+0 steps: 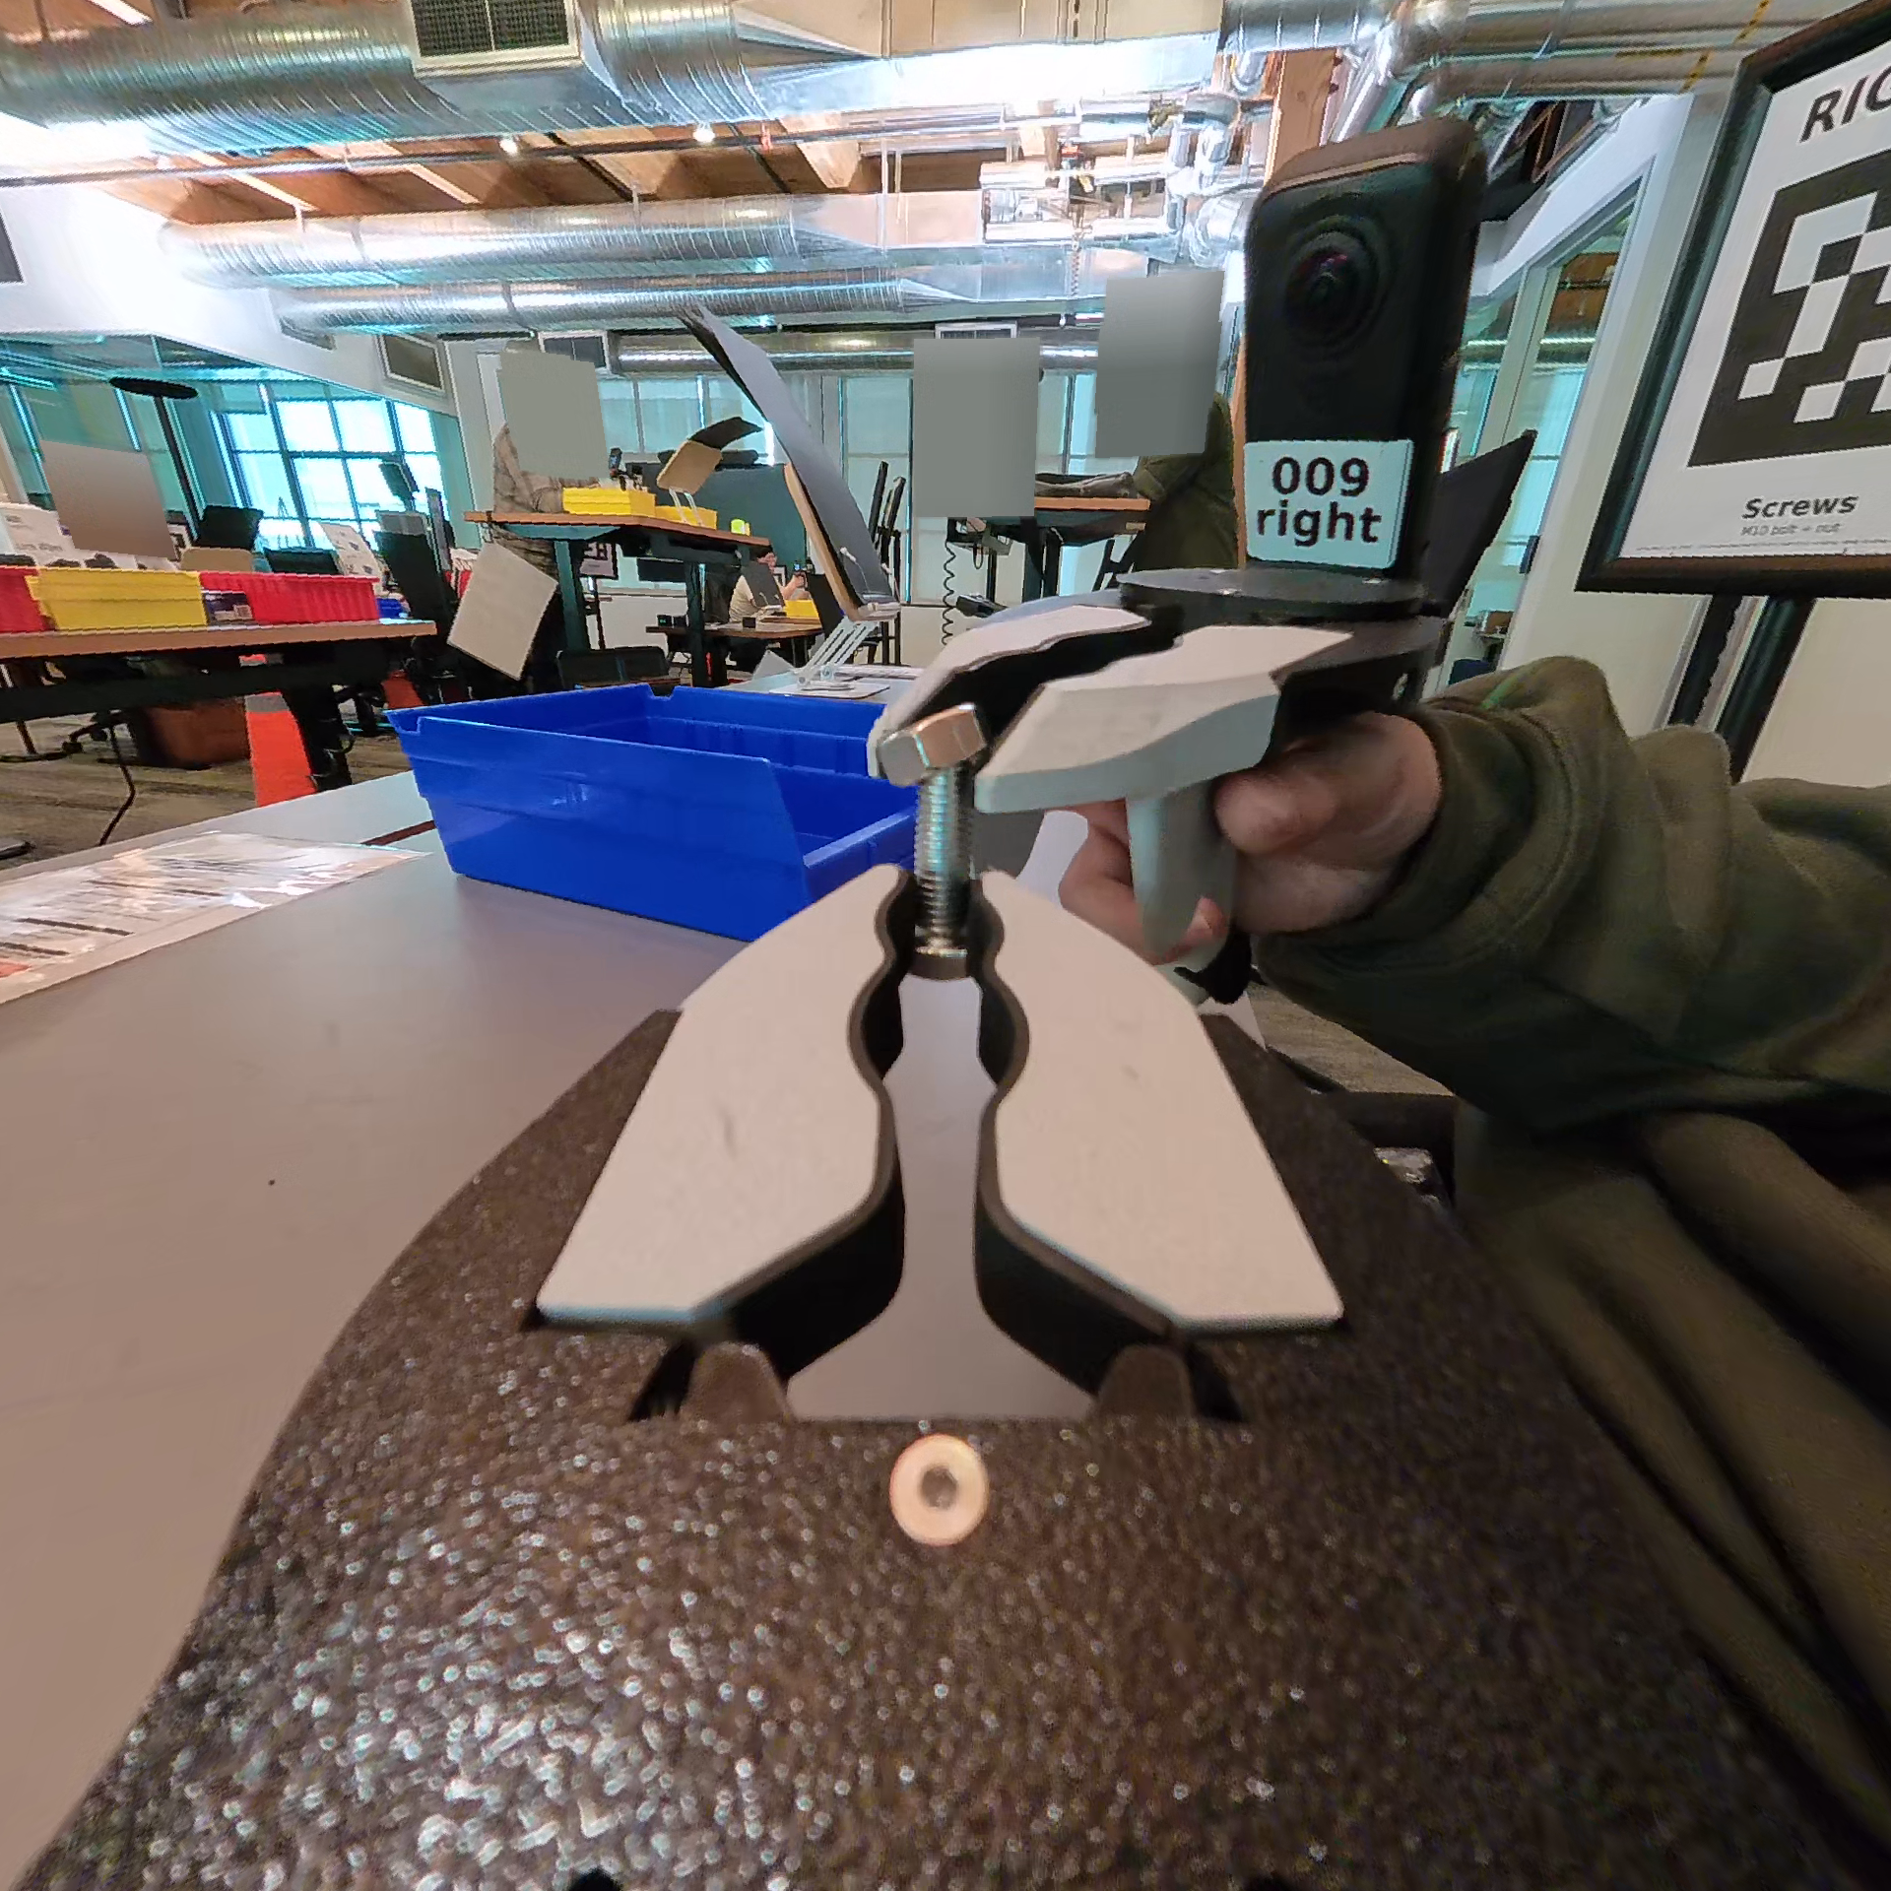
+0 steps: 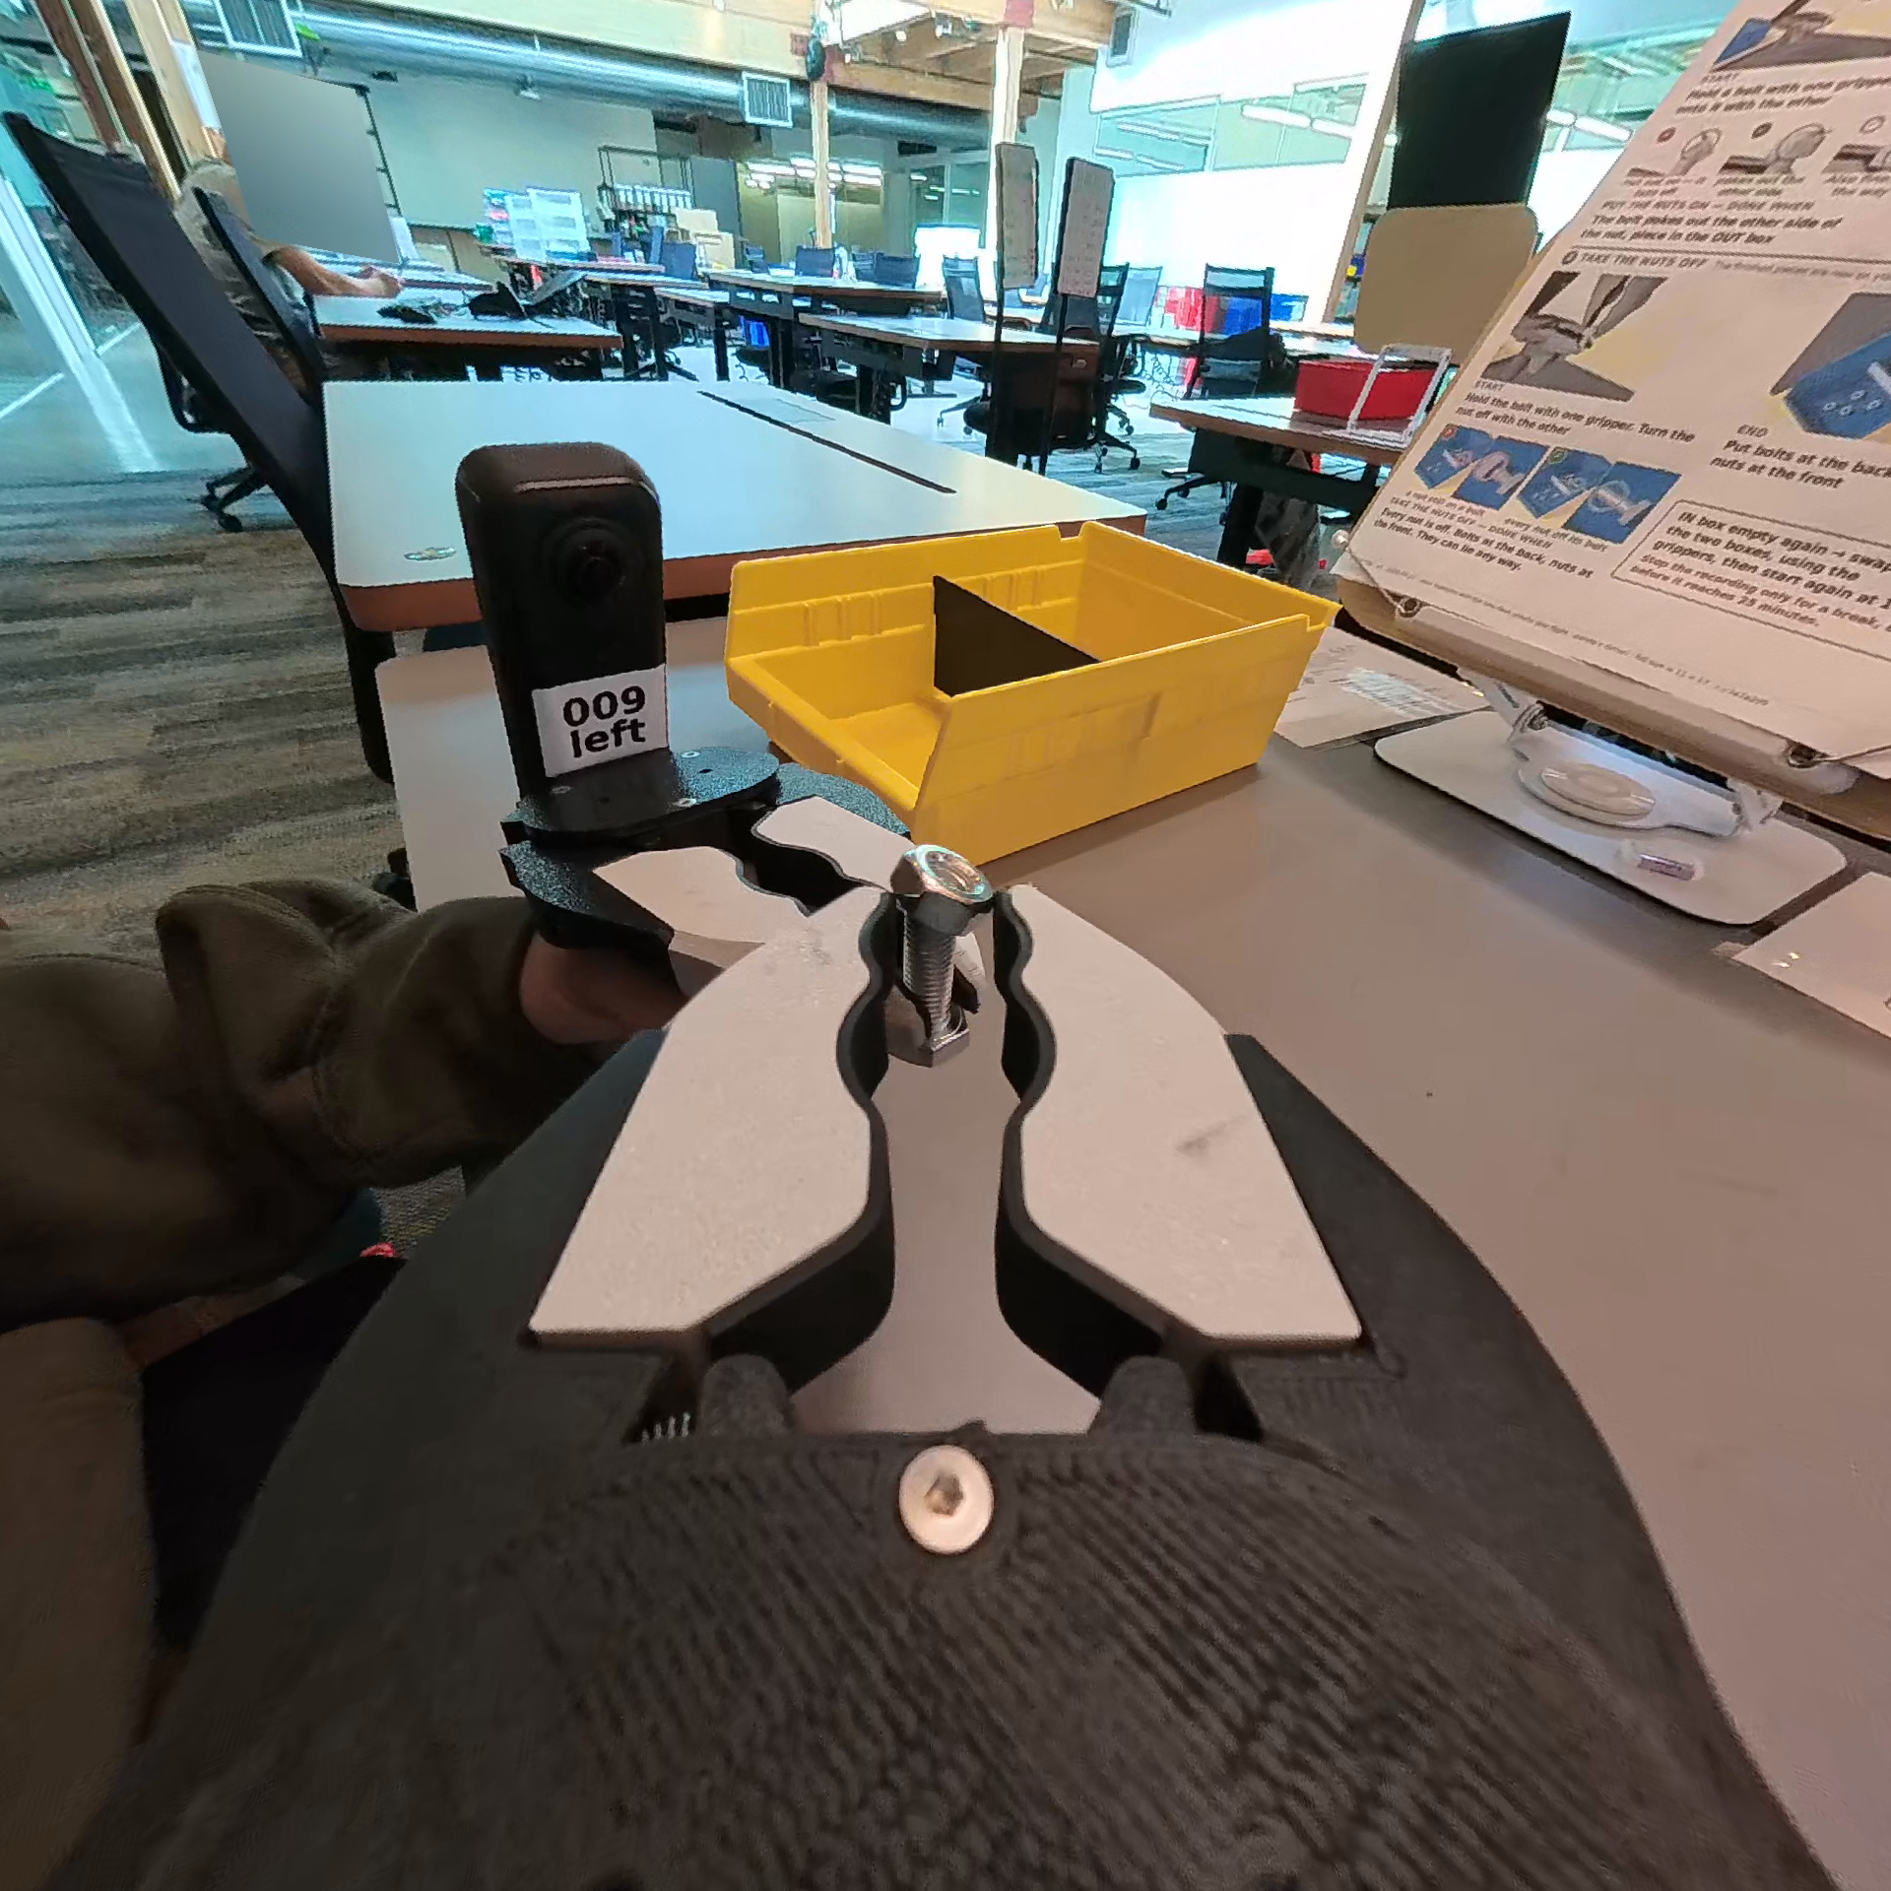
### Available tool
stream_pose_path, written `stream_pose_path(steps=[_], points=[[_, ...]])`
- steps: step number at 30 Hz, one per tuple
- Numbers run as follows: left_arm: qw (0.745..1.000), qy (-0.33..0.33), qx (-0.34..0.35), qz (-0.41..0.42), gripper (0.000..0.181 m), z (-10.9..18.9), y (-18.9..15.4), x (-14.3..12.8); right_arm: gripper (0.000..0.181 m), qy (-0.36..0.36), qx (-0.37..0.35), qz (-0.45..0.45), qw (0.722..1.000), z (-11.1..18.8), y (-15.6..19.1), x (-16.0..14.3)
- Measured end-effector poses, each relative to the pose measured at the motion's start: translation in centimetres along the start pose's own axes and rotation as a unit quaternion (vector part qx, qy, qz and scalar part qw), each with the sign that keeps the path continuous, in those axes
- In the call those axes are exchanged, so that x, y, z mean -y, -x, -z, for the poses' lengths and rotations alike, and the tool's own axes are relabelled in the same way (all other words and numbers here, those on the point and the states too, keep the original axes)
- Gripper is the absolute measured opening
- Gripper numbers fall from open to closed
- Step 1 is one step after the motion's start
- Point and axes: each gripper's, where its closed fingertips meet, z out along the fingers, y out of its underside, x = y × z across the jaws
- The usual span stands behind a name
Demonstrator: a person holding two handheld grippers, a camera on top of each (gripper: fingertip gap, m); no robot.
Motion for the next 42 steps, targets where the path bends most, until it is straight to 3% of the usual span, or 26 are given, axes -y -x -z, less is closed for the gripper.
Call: stream_pose_path(steps=[14, 20, 42], points=[[0.999, -0.021, 0.015, -0.025, 0.009, 0.3, 0.3, 0.5, 0.026, -0.023, 0.004, 0.01, 1.0, 0.2, 0.4, 0.5], [0.999, -0.026, 0.02, -0.039, 0.009, 0.3, 0.4, 0.6, 0.038, -0.029, -0.007, -0.005, 1.0, 0.0, 0.2, 0.6], [0.999, -0.011, 0.023, -0.03, 0.009, 0.2, 0.5, 0.2, 0.033, -0.031, 0.002, -0.01, 0.999, 0.1, 0.9, 0.8]])
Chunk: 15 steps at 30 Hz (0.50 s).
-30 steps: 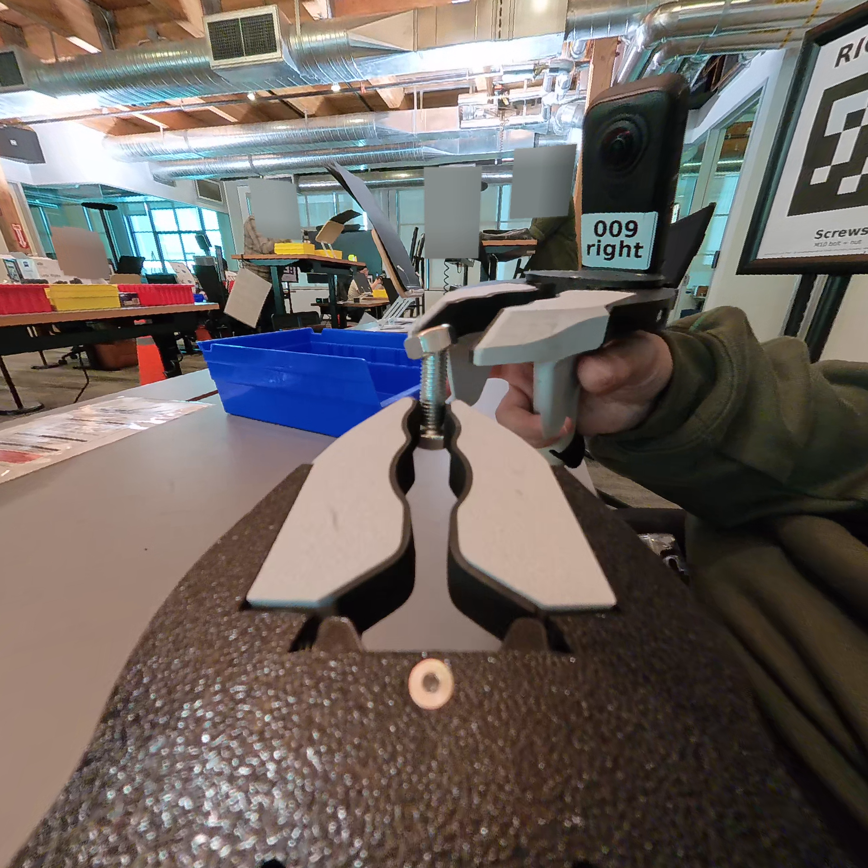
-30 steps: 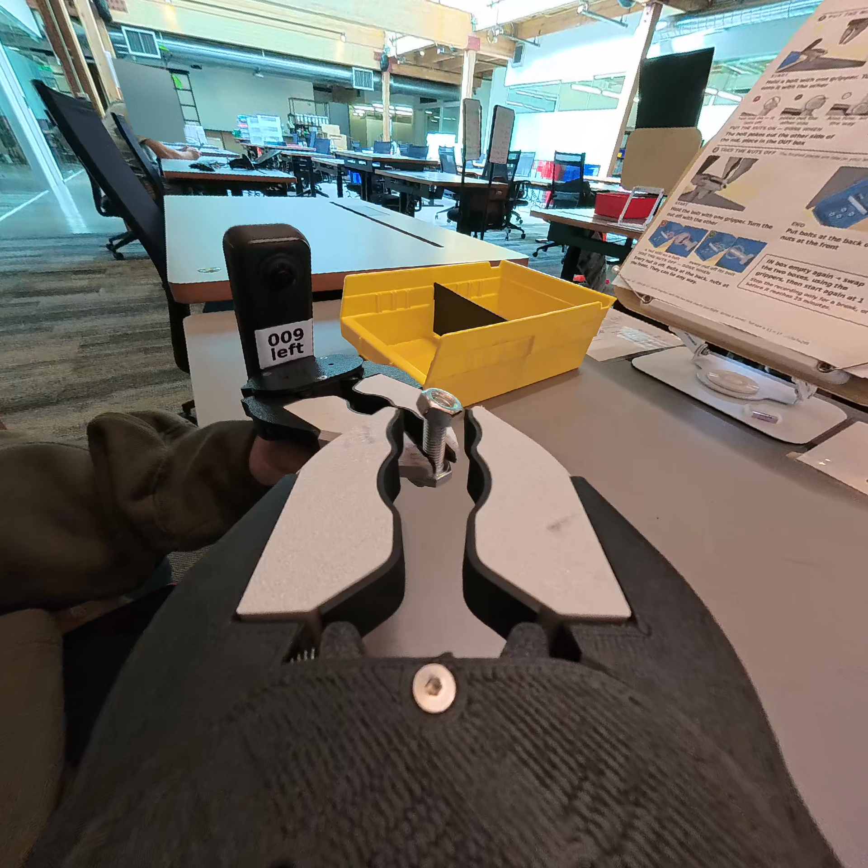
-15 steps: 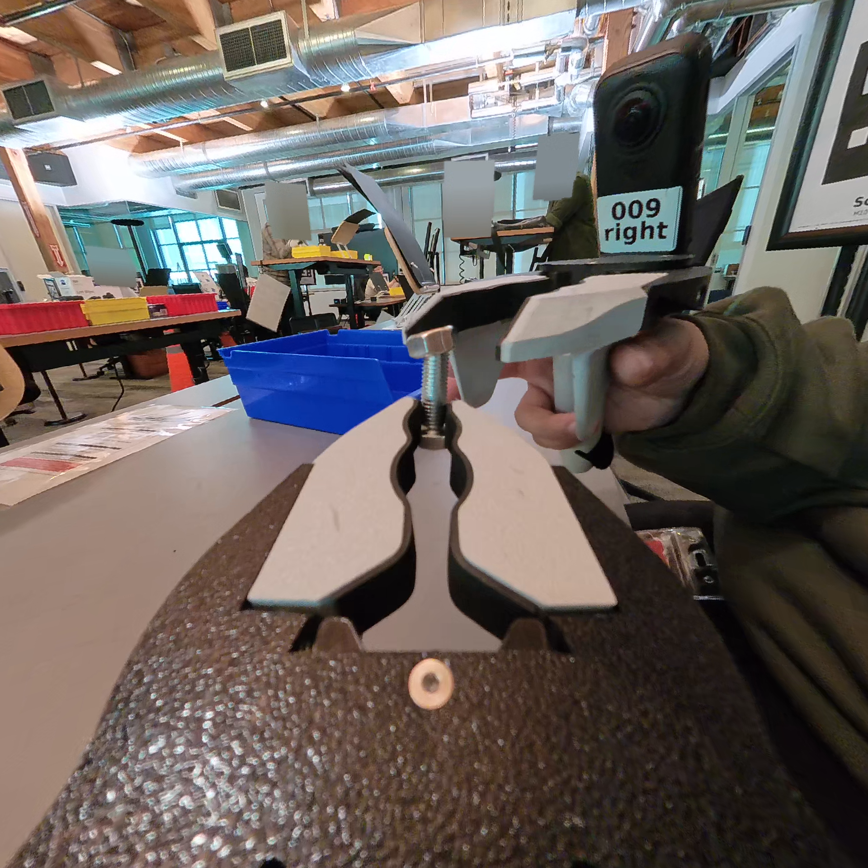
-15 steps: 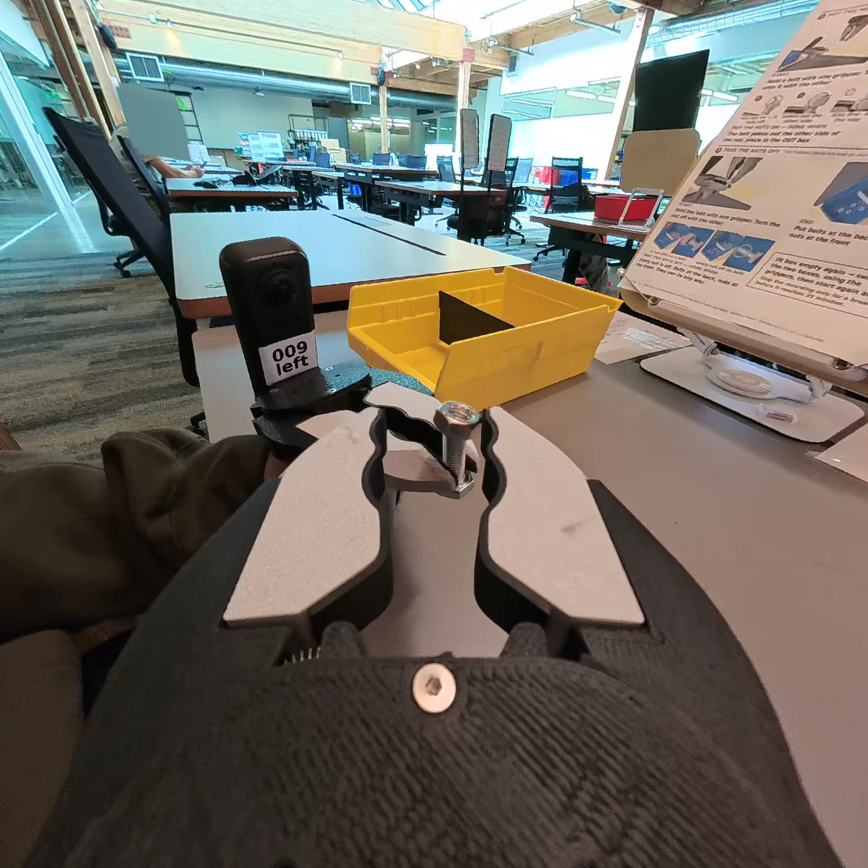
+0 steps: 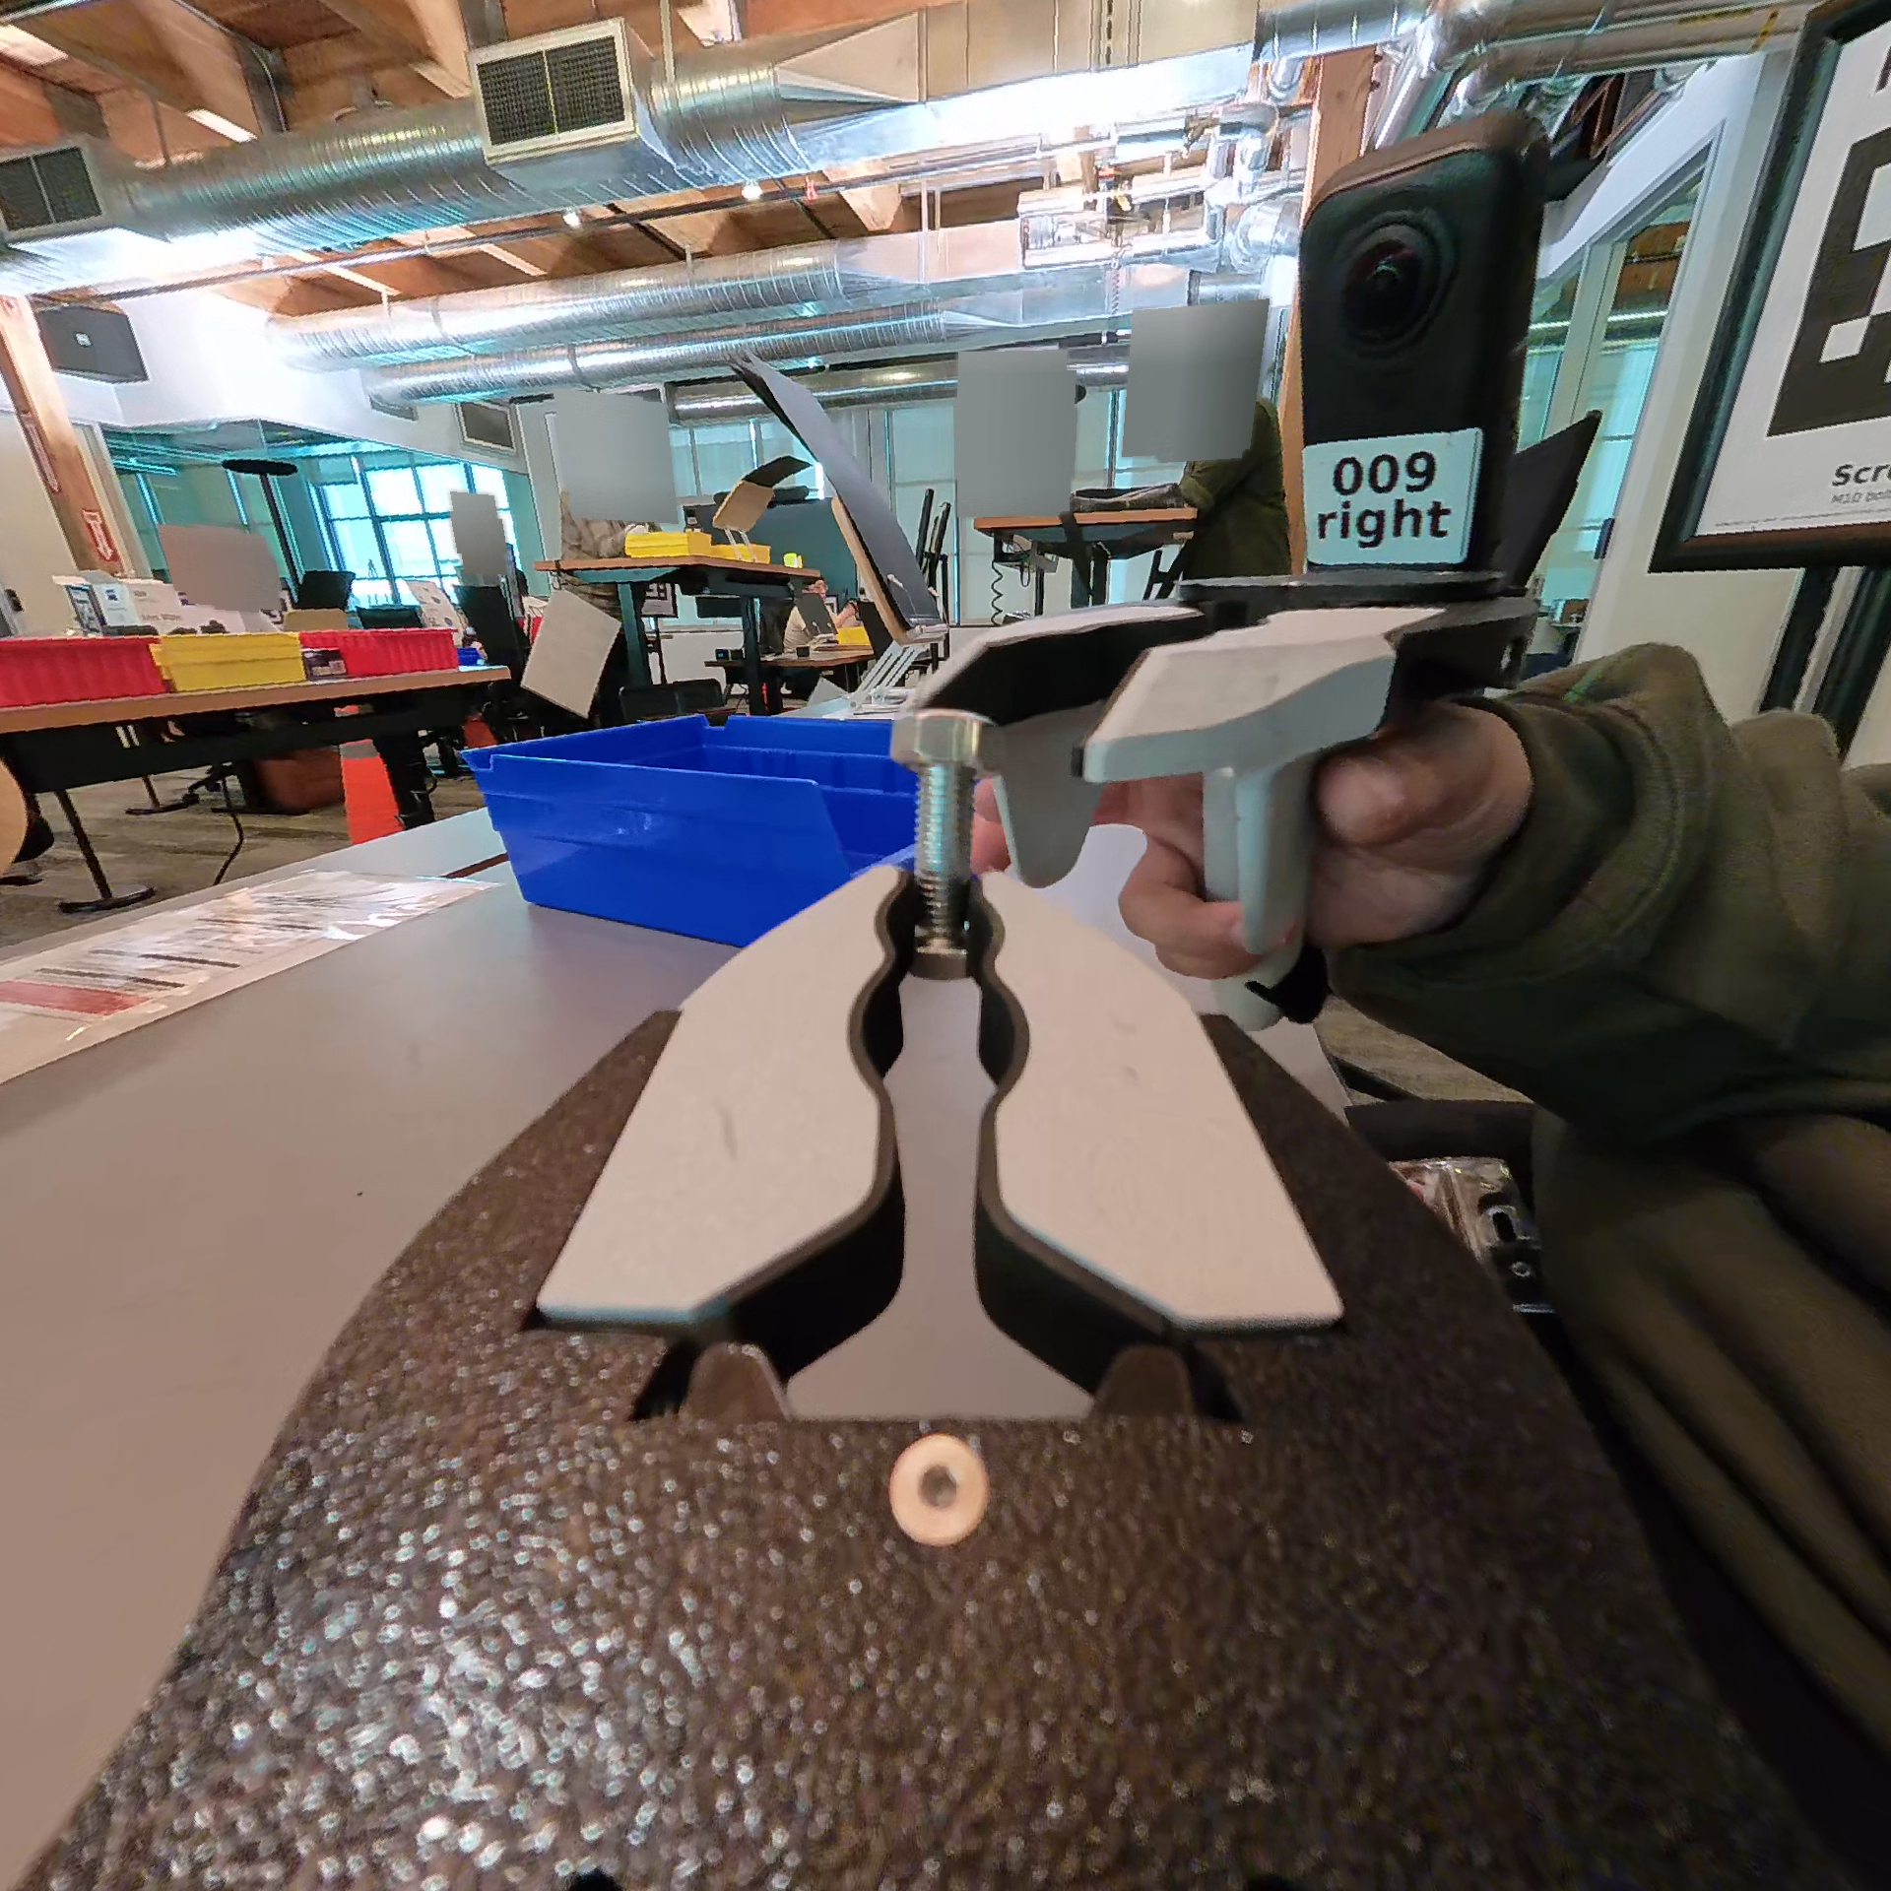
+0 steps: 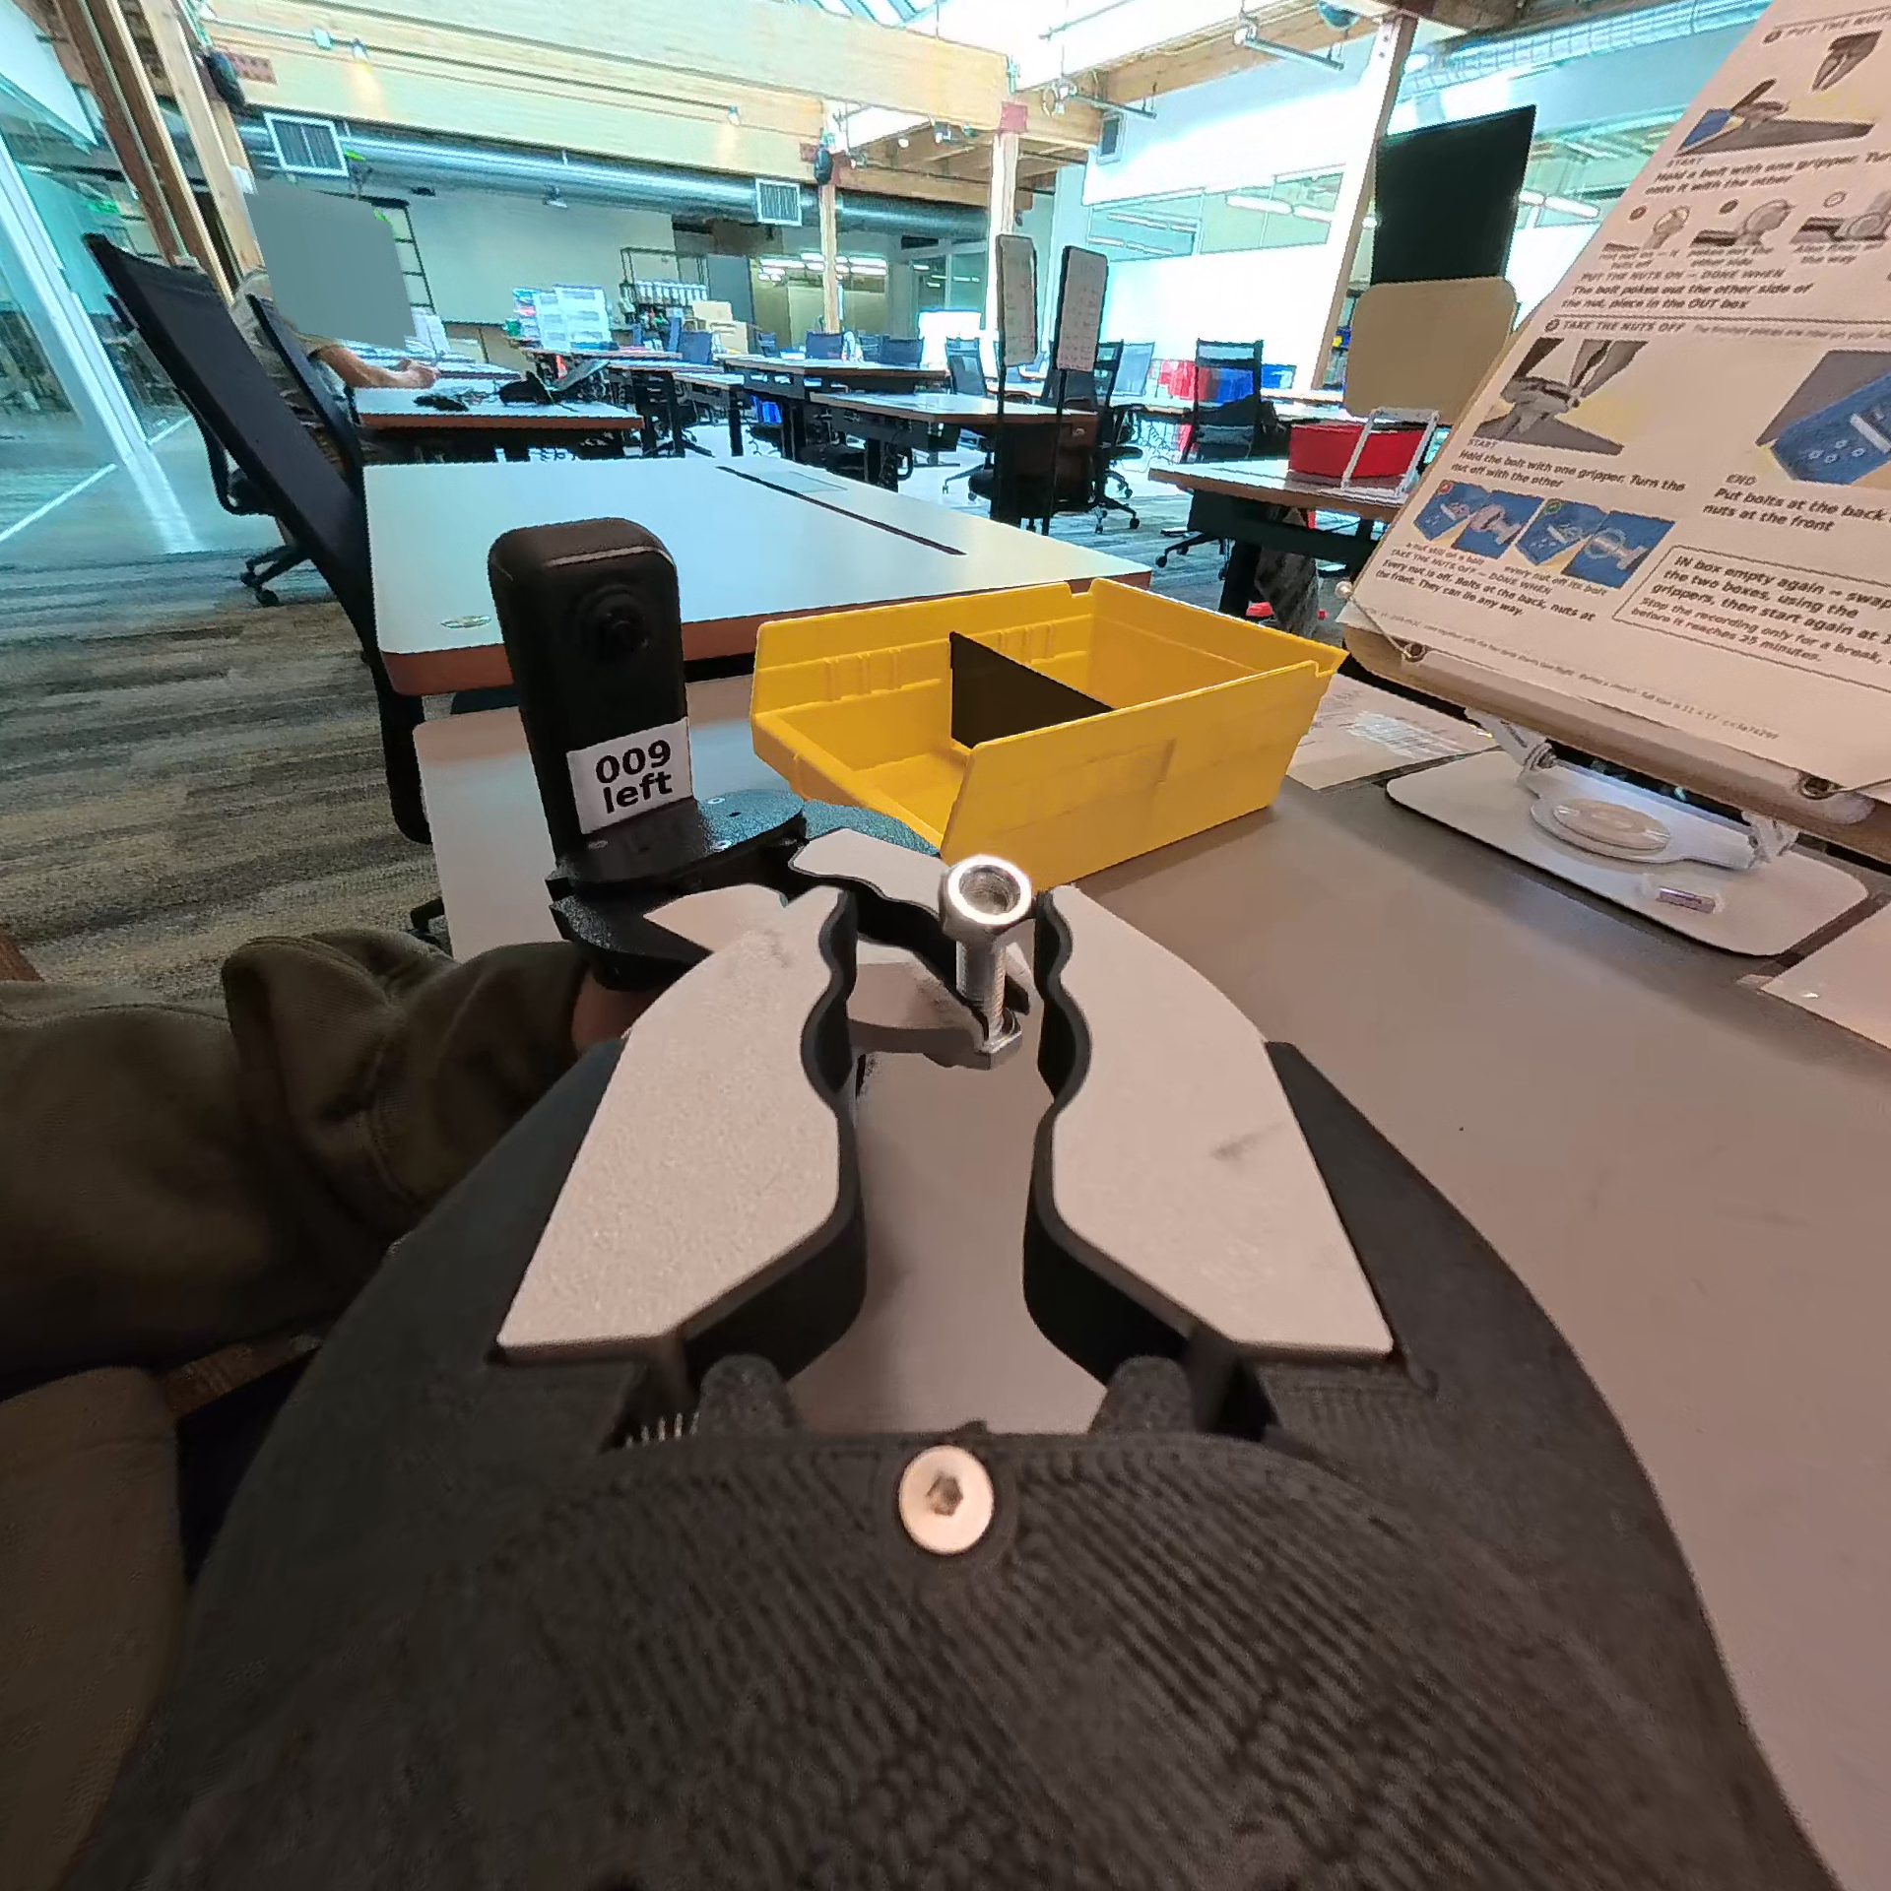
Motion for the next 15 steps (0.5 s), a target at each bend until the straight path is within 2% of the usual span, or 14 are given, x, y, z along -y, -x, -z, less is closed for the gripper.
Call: stream_pose_path(steps=[8, 15], points=[[1.0, 0.006, -0.012, 0.0, 0.009, -0.24, -0.44, -0.22, 0.019, 0.013, -0.03, 0.022, 0.999, -0.03, -0.74, -0.21], [1.0, 0.013, -0.017, 0.002, 0.009, -0.31, -0.56, -0.39, 0.019, 0.027, -0.03, 0.052, 0.998, 0.07, -0.66, -0.37]])
